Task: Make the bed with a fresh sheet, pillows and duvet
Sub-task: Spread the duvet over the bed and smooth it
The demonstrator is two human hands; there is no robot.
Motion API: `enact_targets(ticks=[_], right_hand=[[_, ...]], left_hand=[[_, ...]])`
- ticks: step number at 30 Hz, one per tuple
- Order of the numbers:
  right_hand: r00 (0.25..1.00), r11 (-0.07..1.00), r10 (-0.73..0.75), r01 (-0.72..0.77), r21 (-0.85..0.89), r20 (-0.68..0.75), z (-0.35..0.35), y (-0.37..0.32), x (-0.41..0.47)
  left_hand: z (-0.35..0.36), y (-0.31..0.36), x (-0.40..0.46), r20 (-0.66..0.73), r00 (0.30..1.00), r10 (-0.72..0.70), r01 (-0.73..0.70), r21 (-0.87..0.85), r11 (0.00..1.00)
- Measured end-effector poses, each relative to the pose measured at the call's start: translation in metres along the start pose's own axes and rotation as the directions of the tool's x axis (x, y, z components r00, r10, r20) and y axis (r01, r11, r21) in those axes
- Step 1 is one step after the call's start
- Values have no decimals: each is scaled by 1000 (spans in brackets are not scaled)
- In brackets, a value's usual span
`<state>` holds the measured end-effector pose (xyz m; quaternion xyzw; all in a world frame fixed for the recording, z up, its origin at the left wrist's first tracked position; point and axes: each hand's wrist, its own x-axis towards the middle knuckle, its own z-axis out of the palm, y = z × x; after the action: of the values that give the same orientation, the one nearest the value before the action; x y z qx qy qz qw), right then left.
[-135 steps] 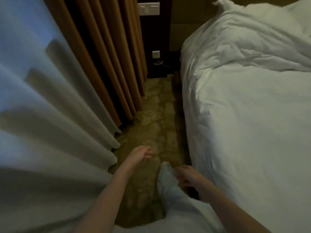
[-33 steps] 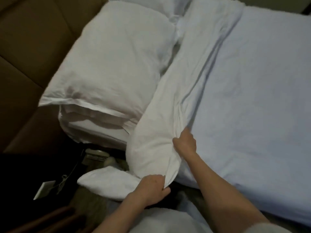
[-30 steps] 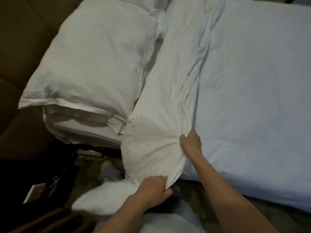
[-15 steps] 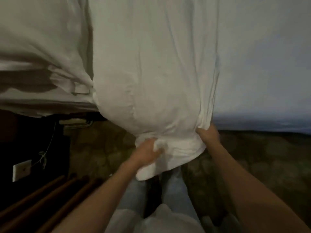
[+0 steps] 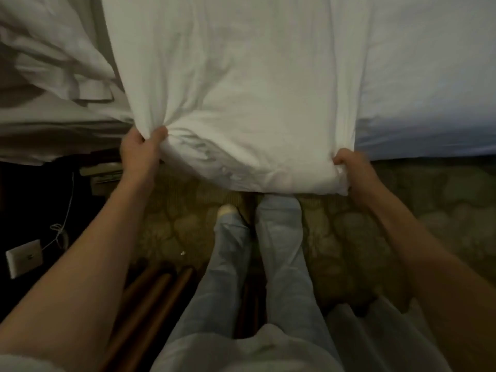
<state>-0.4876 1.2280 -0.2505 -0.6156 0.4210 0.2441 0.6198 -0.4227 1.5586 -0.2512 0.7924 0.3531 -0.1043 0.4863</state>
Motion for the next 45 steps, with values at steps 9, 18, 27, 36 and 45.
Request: enact_targets(ticks=[9, 18, 27, 36, 45], right_hand=[[997, 993, -62, 66, -95, 47, 28, 32, -6], [889, 892, -364, 247, -380, -277, 30, 72, 52], [926, 958, -279, 250, -141, -254, 52, 34, 67], [867, 799, -286, -20, -601, -409, -20, 48, 61], [648, 958, -160, -79, -275, -745, 0, 0, 37]], left_hand=[[-89, -3, 24, 114, 988, 103, -114, 100, 988], [-29, -48, 62, 164, 965, -207, 187, 129, 974], [-17, -55, 52, 259, 918, -300, 341, -130, 931], [-18, -52, 66, -312, 873, -375, 399, 14, 917], [49, 78, 13, -282, 779, 561, -419, 431, 799]])
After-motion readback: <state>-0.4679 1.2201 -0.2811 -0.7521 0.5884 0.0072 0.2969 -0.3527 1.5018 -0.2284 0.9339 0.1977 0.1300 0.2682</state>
